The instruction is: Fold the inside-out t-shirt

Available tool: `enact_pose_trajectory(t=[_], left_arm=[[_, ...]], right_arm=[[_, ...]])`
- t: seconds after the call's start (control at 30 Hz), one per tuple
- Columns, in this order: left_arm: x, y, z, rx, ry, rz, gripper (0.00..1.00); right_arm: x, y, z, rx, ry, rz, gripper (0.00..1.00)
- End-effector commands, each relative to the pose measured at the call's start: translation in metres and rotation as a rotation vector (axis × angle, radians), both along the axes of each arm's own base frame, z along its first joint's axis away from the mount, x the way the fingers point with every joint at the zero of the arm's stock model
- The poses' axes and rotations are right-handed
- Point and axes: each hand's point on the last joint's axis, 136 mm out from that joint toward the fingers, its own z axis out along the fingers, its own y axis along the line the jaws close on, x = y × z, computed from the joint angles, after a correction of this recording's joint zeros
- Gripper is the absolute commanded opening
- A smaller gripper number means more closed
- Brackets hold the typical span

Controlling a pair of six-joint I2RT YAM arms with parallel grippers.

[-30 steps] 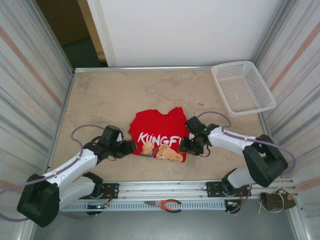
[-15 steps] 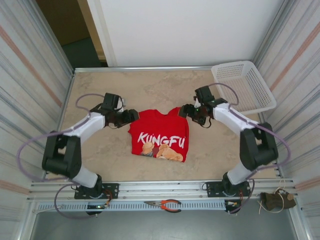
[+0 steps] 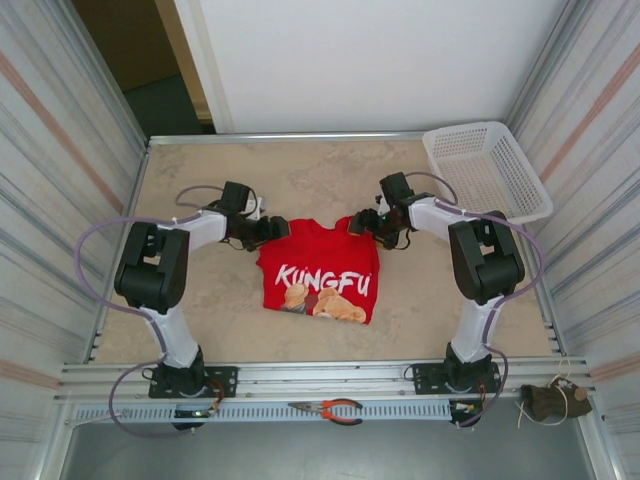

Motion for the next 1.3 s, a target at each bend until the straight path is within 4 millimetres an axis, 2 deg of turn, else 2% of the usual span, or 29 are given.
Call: enact_pose_trajectory(t=[0.0,0.13,0.23,0.3,0.33,0.47,0.53,0.6,0.67,0.73,0.77,0.8,0.9,0.97,1.1,1.2,1.27], left_arm=[[0.003,-0.012,-0.008,0.012,-0.001,-0.048,0.77],[-0.010,-0.036,-0.005,-0.034,0.008,-0.110,0.78],[-0.024,-0.055,0.002,-0.056,-0.011,-0.160,0.76],[-0.031,-0.059,0.002,-0.064,-0.009,-0.166,0.74],[-0.031,-0.059,0.003,-0.065,-0.016,-0.158,0.73],[-0.031,-0.055,-0.006,-0.051,-0.007,-0.135,0.73],[-0.030,-0.056,-0.015,-0.049,0.010,-0.132,0.73],[-0.026,-0.058,-0.023,-0.057,0.017,-0.124,0.64],[-0.019,-0.060,-0.029,-0.084,0.021,-0.120,0.42],[-0.007,-0.062,-0.029,-0.133,0.005,-0.110,0.15],[-0.001,-0.062,-0.027,-0.159,-0.005,-0.101,0.05],[0.009,-0.061,-0.021,-0.194,-0.020,-0.083,0.00],[0.040,-0.056,0.013,-0.271,-0.118,-0.038,0.00],[0.061,-0.056,0.049,-0.304,-0.206,-0.030,0.00],[0.095,-0.056,0.135,-0.346,-0.389,-0.041,0.00],[0.105,-0.053,0.196,-0.375,-0.519,-0.040,0.00],[0.100,-0.050,0.229,-0.385,-0.599,-0.046,0.00]], right_arm=[[0.000,0.003,-0.010,0.010,0.014,0.006,0.77],[-0.007,0.020,-0.012,0.061,0.017,0.037,0.70],[-0.011,0.027,-0.007,0.081,-0.002,0.051,0.57],[-0.011,0.026,-0.005,0.083,-0.011,0.042,0.46],[-0.011,0.025,-0.004,0.081,-0.014,0.037,0.44],[-0.010,0.024,-0.013,0.078,0.007,0.024,0.56],[-0.010,0.028,-0.020,0.098,0.023,0.027,0.54],[-0.008,0.032,-0.024,0.123,0.027,0.028,0.46],[-0.004,0.035,-0.027,0.154,0.031,0.029,0.27],[0.002,0.039,-0.023,0.193,0.023,0.033,0.14],[0.006,0.039,-0.020,0.206,0.017,0.031,0.08],[0.012,0.038,-0.015,0.219,0.004,0.029,0.02],[0.036,0.034,0.012,0.269,-0.045,0.014,0.00],[0.054,0.032,0.040,0.304,-0.094,0.009,0.00],[0.090,0.032,0.111,0.365,-0.219,0.008,0.00],[0.105,0.030,0.169,0.401,-0.322,0.006,0.00],[0.105,0.028,0.200,0.421,-0.383,0.013,0.00]])
